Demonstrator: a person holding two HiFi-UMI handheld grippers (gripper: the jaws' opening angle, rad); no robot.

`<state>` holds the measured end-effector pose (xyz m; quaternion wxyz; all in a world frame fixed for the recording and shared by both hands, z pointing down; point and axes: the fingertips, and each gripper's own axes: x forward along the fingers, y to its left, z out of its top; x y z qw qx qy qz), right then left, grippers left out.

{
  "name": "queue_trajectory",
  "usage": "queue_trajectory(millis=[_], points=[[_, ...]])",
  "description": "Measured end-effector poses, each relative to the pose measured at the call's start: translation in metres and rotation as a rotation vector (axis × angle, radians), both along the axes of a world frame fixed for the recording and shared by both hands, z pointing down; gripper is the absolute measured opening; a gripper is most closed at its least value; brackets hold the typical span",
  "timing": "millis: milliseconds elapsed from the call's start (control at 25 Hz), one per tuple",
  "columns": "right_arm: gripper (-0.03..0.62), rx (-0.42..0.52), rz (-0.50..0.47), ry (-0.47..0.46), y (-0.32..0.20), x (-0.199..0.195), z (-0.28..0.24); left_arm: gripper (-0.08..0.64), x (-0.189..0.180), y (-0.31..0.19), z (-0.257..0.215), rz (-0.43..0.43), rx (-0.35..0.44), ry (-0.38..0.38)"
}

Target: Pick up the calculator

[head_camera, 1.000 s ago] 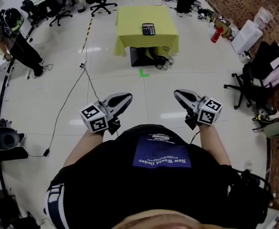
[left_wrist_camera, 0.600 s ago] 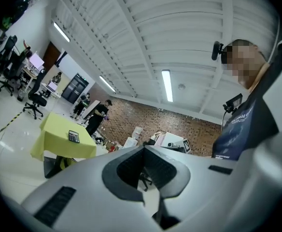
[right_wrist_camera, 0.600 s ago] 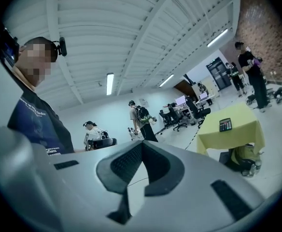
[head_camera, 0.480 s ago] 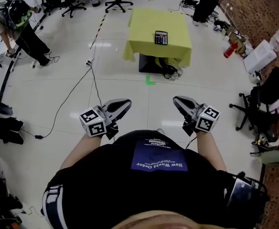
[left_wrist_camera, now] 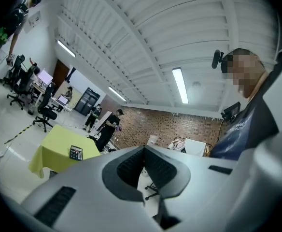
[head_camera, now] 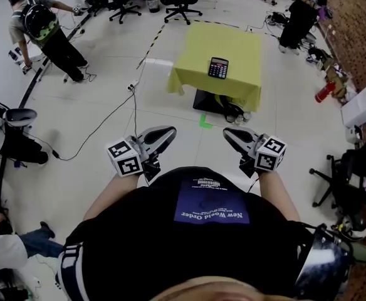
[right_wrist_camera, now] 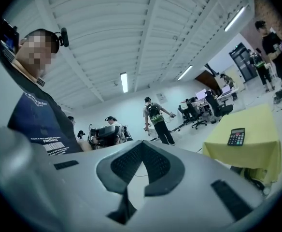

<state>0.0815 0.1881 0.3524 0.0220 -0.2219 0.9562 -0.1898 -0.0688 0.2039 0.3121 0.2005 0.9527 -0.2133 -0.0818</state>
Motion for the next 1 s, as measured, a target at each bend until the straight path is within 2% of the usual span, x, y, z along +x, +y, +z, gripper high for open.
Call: queue_trajectory(millis=[200,480,760,1000], points=[[-0.014,0.006,-0.003,-0.004,-0.032,0.034,0.004,0.006,0.03,-0.023,-0.001,-0.014,-0.003,-0.025],[-0.014,-0.006,0.024,0.006,-0.078,0.037,0.015,0.006,0.033,-0.074,0.008,0.018,-0.029,-0.015],[-0.014,-0.003,0.108,0.046,-0.153,-0.018,0.004,0.006,-0.024,-0.161,0.007,0.108,-0.01,0.016],[-0.014,-0.017,0.171,0.025,-0.216,-0.084,-0.004,0.006,-0.088,-0.242,0.011,0.211,0.011,-0.019]])
